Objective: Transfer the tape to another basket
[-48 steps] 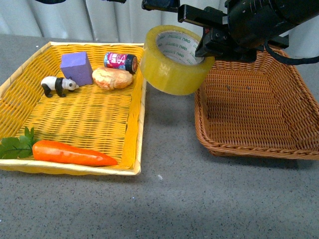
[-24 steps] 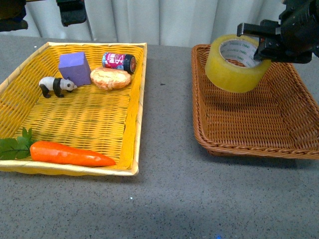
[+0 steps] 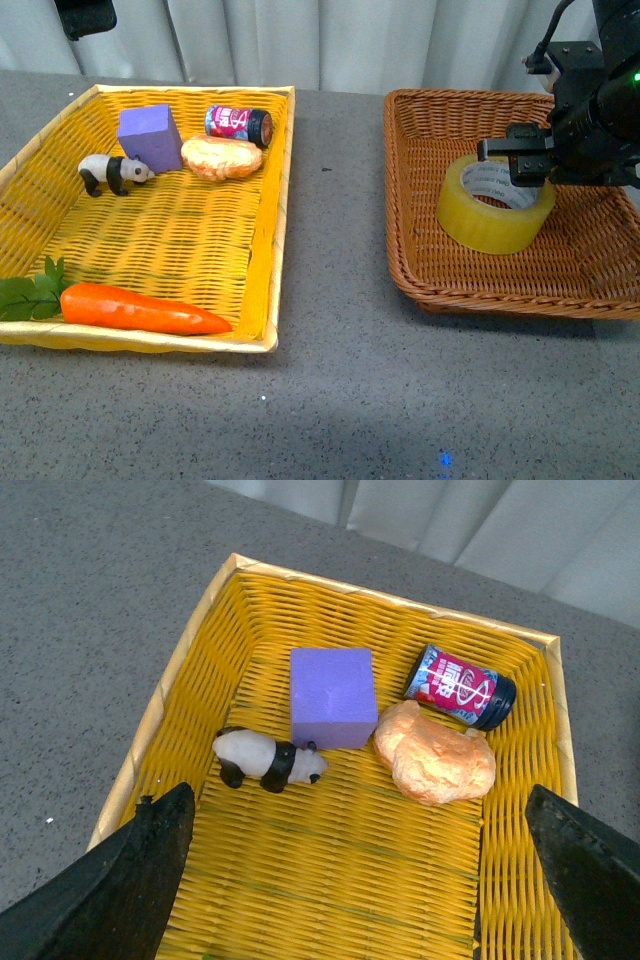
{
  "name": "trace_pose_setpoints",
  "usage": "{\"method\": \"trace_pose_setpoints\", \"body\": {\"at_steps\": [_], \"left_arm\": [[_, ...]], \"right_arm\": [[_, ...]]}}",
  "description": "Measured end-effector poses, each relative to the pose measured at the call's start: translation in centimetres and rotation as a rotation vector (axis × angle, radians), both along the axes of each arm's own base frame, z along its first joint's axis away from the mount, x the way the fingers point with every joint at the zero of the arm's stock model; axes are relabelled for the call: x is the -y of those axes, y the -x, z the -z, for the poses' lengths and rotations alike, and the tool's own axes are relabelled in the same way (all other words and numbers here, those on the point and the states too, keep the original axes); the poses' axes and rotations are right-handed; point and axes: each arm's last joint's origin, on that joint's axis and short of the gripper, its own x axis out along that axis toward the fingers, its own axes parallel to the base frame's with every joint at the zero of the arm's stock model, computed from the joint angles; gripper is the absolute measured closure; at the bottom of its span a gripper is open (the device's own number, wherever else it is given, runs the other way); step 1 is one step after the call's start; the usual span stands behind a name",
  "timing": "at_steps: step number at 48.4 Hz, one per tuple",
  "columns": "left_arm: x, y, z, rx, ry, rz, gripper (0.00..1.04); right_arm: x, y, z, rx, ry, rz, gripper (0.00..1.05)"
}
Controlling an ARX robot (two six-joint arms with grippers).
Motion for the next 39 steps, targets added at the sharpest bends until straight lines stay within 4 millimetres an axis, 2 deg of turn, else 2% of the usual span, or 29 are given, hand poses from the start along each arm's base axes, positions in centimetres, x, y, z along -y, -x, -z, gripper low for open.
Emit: {"method": "trace_pose_setpoints", "body": {"at_steps": [7, 13, 15, 17, 20, 23, 26, 32, 38, 39], "left_arm": [[-0.7, 0.2, -0.5, 0.073, -0.013, -0.102, 0.07], [-1.5, 0.5, -1.0, 0.141, -0.047, -0.208, 0.07], [-1.8, 0.6, -0.9, 0.176, -0.043, -0.183, 0.09], [-2.0, 1.1, -0.8, 0.272, -0.036, -0.059, 0.16], [-1.9, 2.9, -0.2, 0.417, -0.076, 0.138, 0.3], [-1.6, 4.9, 0.0, 0.484, -0.113, 0.198, 0.43], [-1.6, 6.8, 0.1, 0.502, -0.141, 0.208, 0.57], [-1.6, 9.2, 0.8, 0.498, -0.158, 0.214, 0.79], [-1.6, 11.4, 1.6, 0.483, -0.16, 0.215, 1.01], [-1.6, 11.7, 1.7, 0.483, -0.164, 0.215, 1.01]], "right_arm": [[0.1, 0.4, -1.7, 0.089, -0.014, -0.02, 0.36], [0.5, 1.2, -3.6, 0.164, -0.032, -0.021, 0.18], [0.6, 1.5, -4.3, 0.2, -0.033, -0.026, 0.13], [0.7, 2.0, -5.1, 0.26, -0.032, -0.028, 0.08], [1.1, 2.8, -5.5, 0.528, -0.026, -0.016, 0.19], [1.7, 5.3, -5.5, 0.751, -0.036, -0.015, 0.33], [2.1, 8.1, -6.1, 0.884, -0.046, -0.022, 0.47], [3.1, 11.4, -7.4, 0.958, -0.042, -0.009, 0.69], [3.6, 14.4, -6.9, 0.935, -0.039, -0.006, 0.9], [3.7, 15.1, -6.8, 0.927, -0.04, -0.01, 0.96]]}}
